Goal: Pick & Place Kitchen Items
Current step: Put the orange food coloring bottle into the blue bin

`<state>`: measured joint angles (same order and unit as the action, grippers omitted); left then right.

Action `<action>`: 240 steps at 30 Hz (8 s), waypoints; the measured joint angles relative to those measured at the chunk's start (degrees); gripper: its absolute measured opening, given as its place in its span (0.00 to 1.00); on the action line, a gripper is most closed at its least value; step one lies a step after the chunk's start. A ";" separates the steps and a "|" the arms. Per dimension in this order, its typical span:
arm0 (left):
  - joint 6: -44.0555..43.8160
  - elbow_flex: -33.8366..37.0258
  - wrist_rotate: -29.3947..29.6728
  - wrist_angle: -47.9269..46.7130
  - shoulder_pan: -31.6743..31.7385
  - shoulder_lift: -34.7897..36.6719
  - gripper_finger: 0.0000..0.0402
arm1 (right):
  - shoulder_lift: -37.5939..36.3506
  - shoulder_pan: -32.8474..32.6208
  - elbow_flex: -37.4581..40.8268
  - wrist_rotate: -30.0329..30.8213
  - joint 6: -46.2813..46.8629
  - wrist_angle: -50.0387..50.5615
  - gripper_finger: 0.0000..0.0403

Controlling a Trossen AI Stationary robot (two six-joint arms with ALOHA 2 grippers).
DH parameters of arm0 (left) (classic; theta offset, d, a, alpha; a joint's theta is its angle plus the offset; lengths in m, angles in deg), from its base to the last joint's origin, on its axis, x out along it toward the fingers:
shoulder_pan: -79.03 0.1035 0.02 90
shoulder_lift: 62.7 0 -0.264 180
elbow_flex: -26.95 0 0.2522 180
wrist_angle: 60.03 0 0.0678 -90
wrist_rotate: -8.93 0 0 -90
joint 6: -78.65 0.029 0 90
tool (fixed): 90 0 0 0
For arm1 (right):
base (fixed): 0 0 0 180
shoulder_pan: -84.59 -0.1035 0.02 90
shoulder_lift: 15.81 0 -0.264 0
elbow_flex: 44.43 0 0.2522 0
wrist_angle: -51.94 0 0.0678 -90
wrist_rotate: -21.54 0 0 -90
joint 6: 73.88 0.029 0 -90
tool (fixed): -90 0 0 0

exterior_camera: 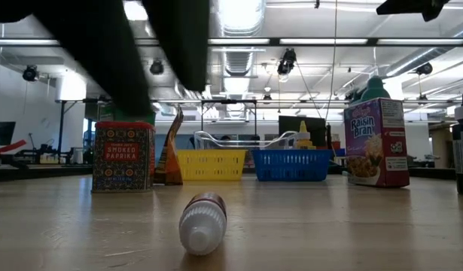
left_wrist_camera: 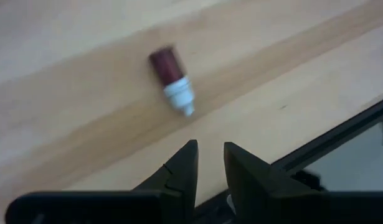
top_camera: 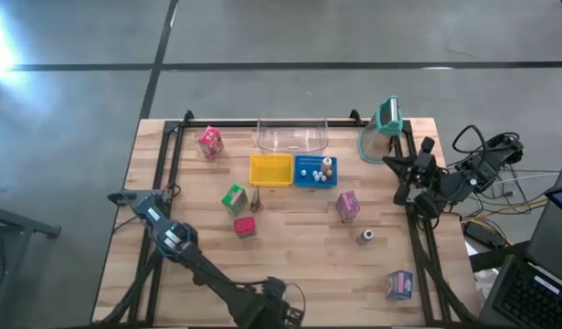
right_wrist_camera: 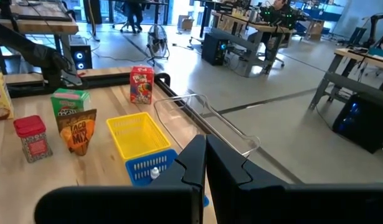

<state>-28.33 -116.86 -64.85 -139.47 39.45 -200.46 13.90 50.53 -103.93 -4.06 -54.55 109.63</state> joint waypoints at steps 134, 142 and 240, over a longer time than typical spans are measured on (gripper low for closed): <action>78.82 37.41 -49.95 32.53 32.96 37.83 0.20 | 47.01 -0.24 -21.46 -38.93 -29.26 -13.46 0.36; 79.31 37.47 -53.42 32.67 33.51 37.83 0.20 | 53.03 -0.06 -27.10 -38.93 -35.62 -16.86 0.44; 107.50 56.02 2.25 71.35 24.73 46.16 0.47 | 38.12 -2.19 -21.18 -28.14 -24.33 -19.25 0.22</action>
<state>79.17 -60.84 -62.60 -68.12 64.19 -154.30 52.02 48.34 -125.10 -32.21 -78.88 90.39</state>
